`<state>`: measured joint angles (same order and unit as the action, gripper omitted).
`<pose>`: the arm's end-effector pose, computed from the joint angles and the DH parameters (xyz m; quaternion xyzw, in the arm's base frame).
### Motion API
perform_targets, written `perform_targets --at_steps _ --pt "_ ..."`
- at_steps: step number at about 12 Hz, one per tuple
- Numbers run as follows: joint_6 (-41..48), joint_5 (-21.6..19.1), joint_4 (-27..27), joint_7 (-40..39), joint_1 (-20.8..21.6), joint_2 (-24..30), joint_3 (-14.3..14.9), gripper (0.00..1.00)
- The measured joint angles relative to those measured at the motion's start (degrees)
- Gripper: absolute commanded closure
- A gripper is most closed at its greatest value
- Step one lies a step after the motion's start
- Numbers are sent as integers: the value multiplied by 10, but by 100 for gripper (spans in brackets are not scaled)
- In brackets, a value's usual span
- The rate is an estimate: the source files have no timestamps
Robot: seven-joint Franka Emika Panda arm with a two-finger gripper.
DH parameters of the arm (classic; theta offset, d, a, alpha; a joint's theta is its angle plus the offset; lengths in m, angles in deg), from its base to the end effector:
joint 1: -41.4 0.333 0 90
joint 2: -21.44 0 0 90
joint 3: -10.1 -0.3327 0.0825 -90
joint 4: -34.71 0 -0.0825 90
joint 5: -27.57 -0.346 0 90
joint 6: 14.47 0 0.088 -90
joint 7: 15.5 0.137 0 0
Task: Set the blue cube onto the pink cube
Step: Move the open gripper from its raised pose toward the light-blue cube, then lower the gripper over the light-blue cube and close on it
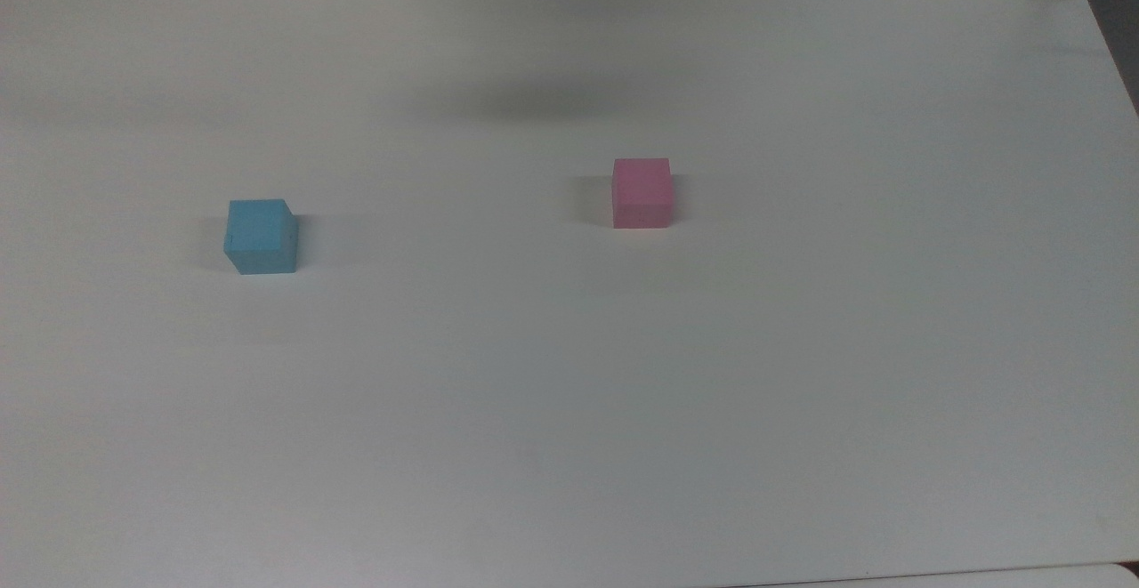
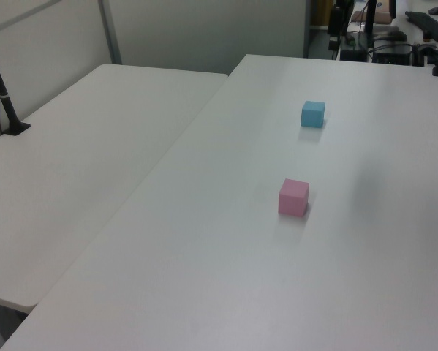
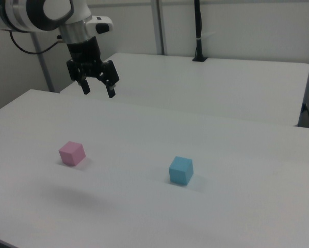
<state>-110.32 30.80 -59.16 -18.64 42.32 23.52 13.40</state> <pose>0.5155 -0.0292 0.6099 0.9990 0.0085 0.0340 0.0287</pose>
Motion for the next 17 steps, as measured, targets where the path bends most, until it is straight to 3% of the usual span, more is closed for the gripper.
perform_targets --at_steps 11,13,17 --pt "0 0 0 -4 0 0 1 0" --pt "0 0 0 -60 -11 0 4 0" --pt "0 2 0 -163 -70 -17 10 0"
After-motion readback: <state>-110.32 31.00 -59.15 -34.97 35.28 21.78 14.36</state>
